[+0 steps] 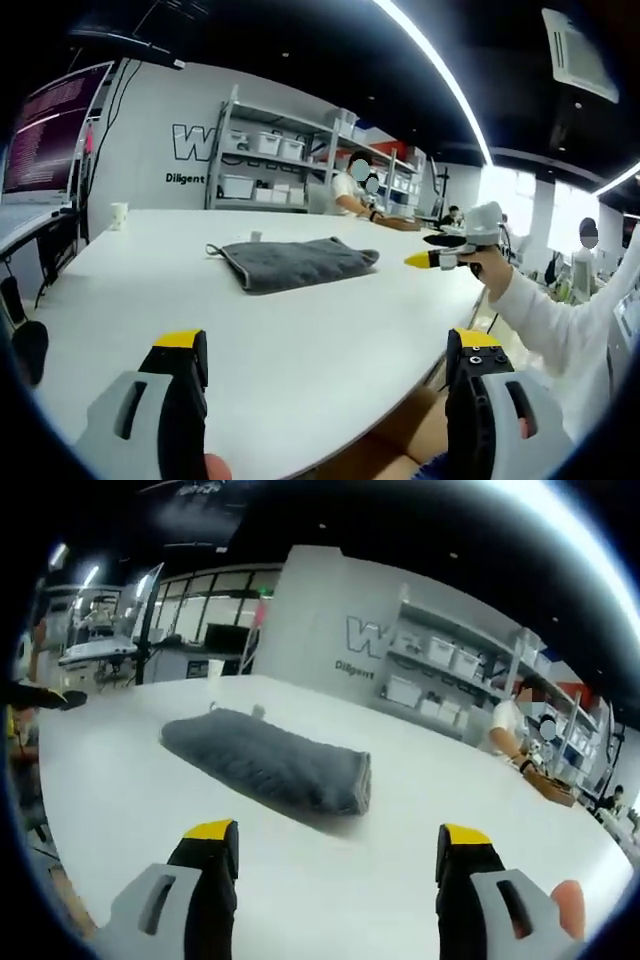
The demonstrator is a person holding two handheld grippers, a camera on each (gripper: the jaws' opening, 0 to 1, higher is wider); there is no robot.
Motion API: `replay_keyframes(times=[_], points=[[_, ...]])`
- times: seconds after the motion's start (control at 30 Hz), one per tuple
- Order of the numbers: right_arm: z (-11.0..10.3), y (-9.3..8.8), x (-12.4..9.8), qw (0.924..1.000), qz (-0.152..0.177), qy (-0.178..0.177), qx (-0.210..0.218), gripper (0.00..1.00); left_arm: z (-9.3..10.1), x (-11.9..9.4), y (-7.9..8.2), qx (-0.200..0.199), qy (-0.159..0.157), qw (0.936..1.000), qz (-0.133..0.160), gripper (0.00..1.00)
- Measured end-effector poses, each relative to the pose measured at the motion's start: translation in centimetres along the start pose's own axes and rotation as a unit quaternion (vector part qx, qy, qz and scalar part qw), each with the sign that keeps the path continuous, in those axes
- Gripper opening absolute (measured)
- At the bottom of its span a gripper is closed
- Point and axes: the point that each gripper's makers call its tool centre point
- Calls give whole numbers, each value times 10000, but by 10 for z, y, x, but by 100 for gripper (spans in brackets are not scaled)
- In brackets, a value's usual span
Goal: Open the folded towel by lifting each exposed corner and separating the folded layers until the towel lies flat within the target outline without major curled edges
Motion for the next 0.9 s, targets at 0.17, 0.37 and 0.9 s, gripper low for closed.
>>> replay_keyframes(times=[0.17,0.37,0.9], points=[[-8,-3,-20,9996,-64,51,281,95,10,6,-4,4,-97,9999,-64,99],[-15,-5,-44,9978,-71,264,607,99,15,11,-7,23,-22,9999,-140,99],[8,10,-85,9967,223,217,745,99,38,39,-13,141,-119,9993,-328,99]])
Point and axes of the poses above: the point that each gripper's makers call its tool centre point, and the gripper's own axes: x roughly forward along the fingers, z roughly to its right, y roughly out of its top, and after that the axes turned 13 degrees about -x, right-handed
